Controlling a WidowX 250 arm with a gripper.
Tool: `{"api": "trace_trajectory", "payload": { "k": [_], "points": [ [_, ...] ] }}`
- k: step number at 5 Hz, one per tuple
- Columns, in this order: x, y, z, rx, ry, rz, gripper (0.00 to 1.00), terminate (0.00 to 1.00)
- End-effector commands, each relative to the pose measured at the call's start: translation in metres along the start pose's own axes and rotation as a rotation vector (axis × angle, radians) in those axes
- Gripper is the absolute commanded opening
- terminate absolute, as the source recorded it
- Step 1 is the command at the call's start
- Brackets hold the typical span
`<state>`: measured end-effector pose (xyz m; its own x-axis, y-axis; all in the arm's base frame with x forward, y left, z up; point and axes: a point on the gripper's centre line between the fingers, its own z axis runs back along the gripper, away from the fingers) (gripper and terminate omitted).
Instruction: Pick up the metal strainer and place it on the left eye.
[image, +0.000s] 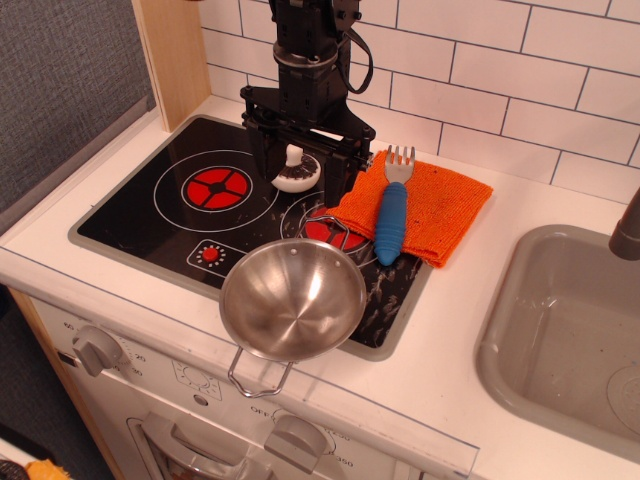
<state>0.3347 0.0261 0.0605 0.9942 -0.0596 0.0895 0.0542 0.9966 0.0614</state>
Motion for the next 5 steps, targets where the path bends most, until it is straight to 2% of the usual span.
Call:
{"api": "trace_trajectory", "payload": {
  "k": [1, 2, 3, 4, 5],
  "points": [
    [0.000, 0.000, 0.000, 0.000, 0.000, 0.000, 1.00, 0.00],
    [-0.008, -0.024, 0.032, 0.004, -0.071, -0.041, 1.00, 0.00],
    [-0.027, -0.050, 0.059, 0.017, -0.133, -0.078, 1.00, 0.00],
    [-0.057, -0.089, 0.073, 0.015, -0.162, -0.149, 1.00, 0.00],
    [-0.081, -0.112, 0.050, -0.013, -0.072, -0.190, 1.00, 0.00]
  ]
}}
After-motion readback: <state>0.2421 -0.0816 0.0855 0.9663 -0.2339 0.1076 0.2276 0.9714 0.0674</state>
